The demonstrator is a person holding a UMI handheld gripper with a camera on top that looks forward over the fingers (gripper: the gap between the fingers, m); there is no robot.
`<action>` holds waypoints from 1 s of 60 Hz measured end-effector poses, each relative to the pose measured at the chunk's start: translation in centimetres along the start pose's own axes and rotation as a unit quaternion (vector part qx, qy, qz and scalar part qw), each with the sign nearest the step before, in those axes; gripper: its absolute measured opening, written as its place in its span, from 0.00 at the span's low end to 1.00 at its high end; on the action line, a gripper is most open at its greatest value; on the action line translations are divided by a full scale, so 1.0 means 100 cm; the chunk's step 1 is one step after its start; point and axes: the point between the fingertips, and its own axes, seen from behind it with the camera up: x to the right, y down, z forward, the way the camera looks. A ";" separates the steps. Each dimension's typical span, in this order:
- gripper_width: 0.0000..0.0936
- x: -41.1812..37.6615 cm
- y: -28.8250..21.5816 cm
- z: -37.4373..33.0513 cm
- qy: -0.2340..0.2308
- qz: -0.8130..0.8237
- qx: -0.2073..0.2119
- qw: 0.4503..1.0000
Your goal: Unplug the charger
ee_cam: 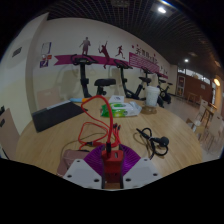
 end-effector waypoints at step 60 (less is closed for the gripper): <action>0.91 0.154 -0.009 -0.076 0.055 -0.011 -0.152 0.987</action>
